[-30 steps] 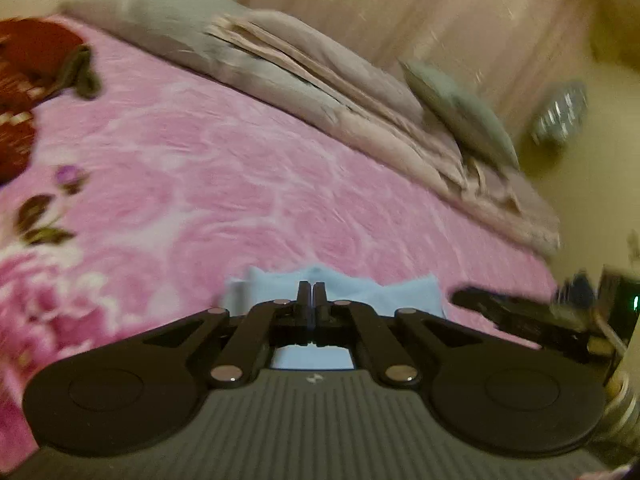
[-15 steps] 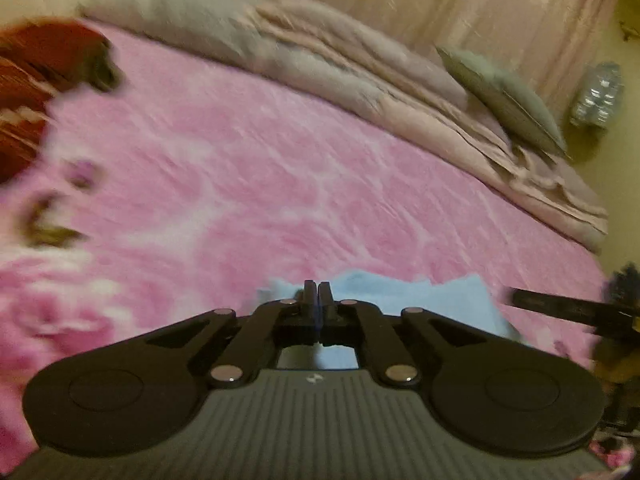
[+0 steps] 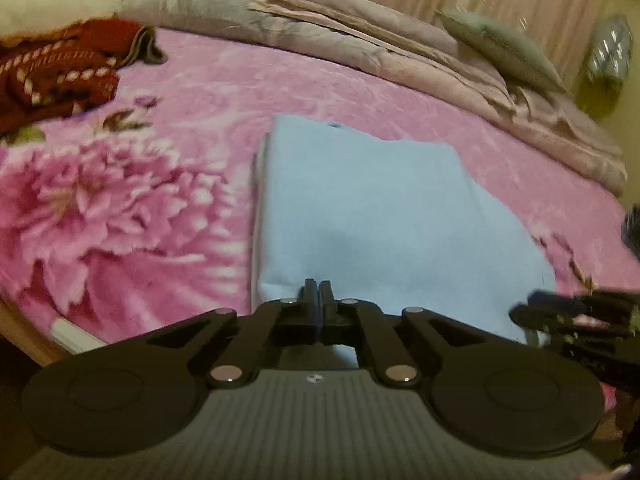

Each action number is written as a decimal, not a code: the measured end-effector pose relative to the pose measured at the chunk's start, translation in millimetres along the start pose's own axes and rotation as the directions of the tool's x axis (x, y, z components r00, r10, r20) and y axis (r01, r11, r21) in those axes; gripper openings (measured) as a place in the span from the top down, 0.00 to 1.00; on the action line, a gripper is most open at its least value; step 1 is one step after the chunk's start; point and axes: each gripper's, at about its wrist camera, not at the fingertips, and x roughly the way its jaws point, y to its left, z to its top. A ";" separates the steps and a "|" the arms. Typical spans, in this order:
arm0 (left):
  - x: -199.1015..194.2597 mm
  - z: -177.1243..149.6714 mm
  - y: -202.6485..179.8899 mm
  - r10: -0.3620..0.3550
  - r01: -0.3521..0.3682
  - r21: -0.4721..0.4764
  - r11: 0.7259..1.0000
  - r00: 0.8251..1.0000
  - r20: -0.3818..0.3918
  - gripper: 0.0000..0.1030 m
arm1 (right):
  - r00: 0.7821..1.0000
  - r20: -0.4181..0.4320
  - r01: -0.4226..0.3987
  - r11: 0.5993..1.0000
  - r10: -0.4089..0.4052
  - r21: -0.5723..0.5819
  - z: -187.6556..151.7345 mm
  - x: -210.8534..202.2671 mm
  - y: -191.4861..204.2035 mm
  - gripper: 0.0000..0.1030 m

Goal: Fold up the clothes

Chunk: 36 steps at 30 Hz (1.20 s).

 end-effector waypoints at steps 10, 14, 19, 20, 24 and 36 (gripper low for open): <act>-49.6 -6.1 -18.4 0.047 -0.047 0.020 0.999 0.999 0.007 0.99 | 0.999 0.032 0.002 0.979 -0.009 0.202 0.3 -49.9 -16.2 0.72; -35.0 -21.6 -21.8 0.093 -0.093 0.024 0.995 0.995 -0.026 0.98 | 0.999 -0.032 0.012 0.985 -0.007 0.171 -7.4 -34.7 -0.3 0.72; -56.8 -16.9 -35.1 0.146 -0.144 0.032 0.989 0.987 -0.061 0.96 | 0.997 -0.057 0.053 0.985 -0.045 0.165 -4.7 -49.1 11.5 0.32; -61.9 -16.4 -37.8 0.157 -0.155 0.031 0.987 0.985 -0.069 0.94 | 0.998 -0.049 0.052 0.983 -0.044 0.178 -3.0 -54.9 12.0 0.24; -76.8 -17.4 -48.7 0.186 -0.183 0.044 0.982 0.979 -0.085 0.87 | 0.997 -0.037 0.074 0.982 -0.069 0.176 3.9 -73.0 19.2 0.22; -116.9 -29.1 -76.6 0.250 -0.240 0.109 0.965 0.964 -0.087 0.70 | 0.985 -0.068 0.169 0.956 -0.158 0.240 8.5 -112.4 26.1 0.08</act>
